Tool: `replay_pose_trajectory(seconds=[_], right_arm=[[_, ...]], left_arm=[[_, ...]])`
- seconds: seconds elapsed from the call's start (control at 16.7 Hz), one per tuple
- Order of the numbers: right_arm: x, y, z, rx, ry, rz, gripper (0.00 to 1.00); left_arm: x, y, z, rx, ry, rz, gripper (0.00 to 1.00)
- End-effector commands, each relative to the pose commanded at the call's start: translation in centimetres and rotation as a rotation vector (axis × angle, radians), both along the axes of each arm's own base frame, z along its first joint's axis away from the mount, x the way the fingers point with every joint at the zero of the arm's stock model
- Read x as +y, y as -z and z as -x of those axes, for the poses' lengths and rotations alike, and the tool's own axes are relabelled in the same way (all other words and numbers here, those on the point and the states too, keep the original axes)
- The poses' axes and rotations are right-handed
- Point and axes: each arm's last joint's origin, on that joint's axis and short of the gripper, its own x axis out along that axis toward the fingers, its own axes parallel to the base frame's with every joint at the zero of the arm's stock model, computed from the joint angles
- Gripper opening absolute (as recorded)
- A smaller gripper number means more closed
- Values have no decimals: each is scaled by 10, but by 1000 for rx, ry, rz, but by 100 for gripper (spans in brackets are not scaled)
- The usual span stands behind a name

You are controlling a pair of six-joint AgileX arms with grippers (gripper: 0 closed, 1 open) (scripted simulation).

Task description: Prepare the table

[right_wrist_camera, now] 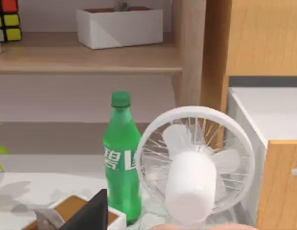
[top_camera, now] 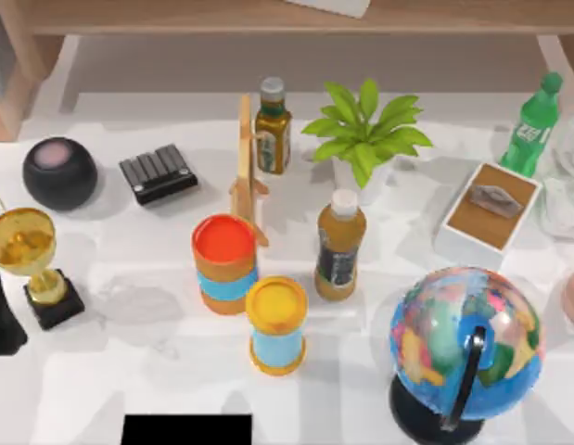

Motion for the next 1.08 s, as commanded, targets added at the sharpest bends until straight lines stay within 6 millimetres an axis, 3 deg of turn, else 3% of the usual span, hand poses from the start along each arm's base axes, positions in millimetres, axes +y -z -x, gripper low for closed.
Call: replay_pose_trajectory(seconds=[0.36, 0.66, 0.84, 1.08], right_arm=[[-3, -14, -1, 92, 26, 2, 100], [-12, -68, -21, 374, 103, 12, 100], [-21, -116, -60, 557, 132, 22, 100], [-45, -160, -155, 775, 170, 33, 100]], left_arm=[[0, 0, 0, 0, 0, 0, 100], [0, 0, 0, 0, 0, 0, 100], [0, 0, 0, 0, 0, 0, 100], [0, 0, 0, 0, 0, 0, 100]])
